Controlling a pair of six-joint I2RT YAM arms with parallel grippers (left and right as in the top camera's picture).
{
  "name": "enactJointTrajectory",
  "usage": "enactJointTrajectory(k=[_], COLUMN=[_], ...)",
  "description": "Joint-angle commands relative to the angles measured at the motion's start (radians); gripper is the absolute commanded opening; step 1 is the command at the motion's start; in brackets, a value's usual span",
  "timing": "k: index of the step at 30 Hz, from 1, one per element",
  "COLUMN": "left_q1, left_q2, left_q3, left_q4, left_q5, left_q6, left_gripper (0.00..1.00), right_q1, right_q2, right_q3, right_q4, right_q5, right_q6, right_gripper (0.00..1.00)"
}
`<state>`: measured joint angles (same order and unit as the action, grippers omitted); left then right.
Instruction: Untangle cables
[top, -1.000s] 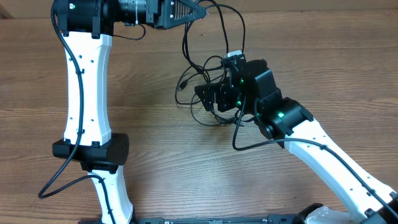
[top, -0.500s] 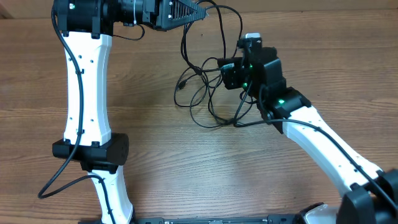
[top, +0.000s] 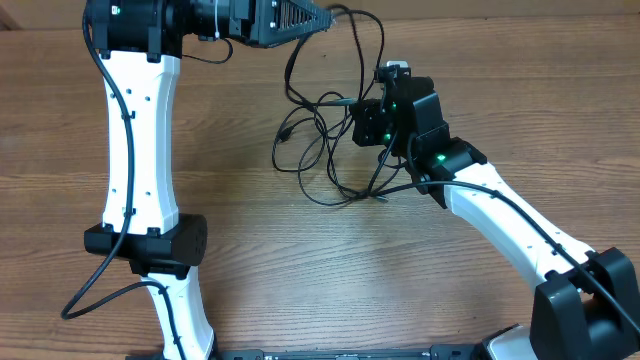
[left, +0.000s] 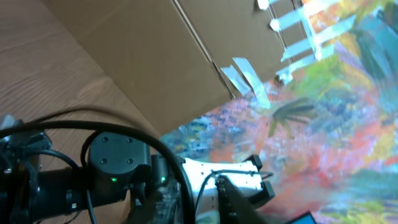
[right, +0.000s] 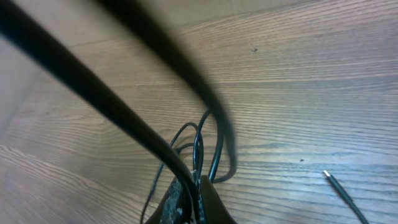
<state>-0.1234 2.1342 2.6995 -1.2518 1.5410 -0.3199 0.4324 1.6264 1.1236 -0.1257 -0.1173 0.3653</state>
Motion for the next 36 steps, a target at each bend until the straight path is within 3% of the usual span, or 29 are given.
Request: enactJointTrajectory(k=[1, 4, 5, 9, 12, 18, 20, 22, 29, 36], left_q1=[0.005, 0.005, 0.005, 0.005, 0.005, 0.001, -0.017, -0.043, -0.235, -0.299], left_q2=[-0.036, -0.036, -0.036, -0.036, -0.036, -0.035, -0.034, -0.032, -0.029, -0.029], left_q3=[0.014, 0.014, 0.014, 0.014, 0.014, 0.013, 0.012, 0.012, 0.010, -0.008], left_q4=[0.004, 0.000, 0.000, -0.001, -0.036, -0.252, -0.320, -0.354, -0.428, -0.438], left_q5=[-0.046, -0.092, -0.102, -0.168, -0.317, -0.802, -0.864, -0.860, -0.763, -0.843], left_q6=[0.038, 0.082, 0.098, 0.117, 0.131, 0.194, 0.229, 0.280, 0.659, 0.736], left_gripper=[0.47, 0.89, 1.00, 1.00, 1.00, 0.99, 1.00, 1.00, 1.00, 0.93], right_q1=[-0.014, -0.014, -0.014, -0.014, -0.014, -0.014, -0.013, -0.013, -0.013, -0.013], right_q2=[-0.034, -0.062, -0.071, -0.100, -0.147, -0.354, -0.425, -0.471, -0.538, -0.538], right_q3=[0.003, 0.003, 0.003, 0.003, 0.004, 0.005, 0.005, 0.005, 0.005, 0.005], right_q4=[-0.003, -0.031, -0.047, -0.104, -0.143, -0.263, -0.323, -0.364, -0.480, -0.494], right_q5=[0.027, 0.027, 0.027, 0.030, 0.057, 0.133, 0.122, 0.089, 0.071, 0.066], right_q6=[-0.027, -0.042, -0.056, -0.071, -0.086, -0.089, -0.085, -0.085, -0.086, -0.086], right_gripper=[0.04, 0.04, 0.04, 0.04, 0.04, 0.04, 0.04, 0.04, 0.04, 0.04])
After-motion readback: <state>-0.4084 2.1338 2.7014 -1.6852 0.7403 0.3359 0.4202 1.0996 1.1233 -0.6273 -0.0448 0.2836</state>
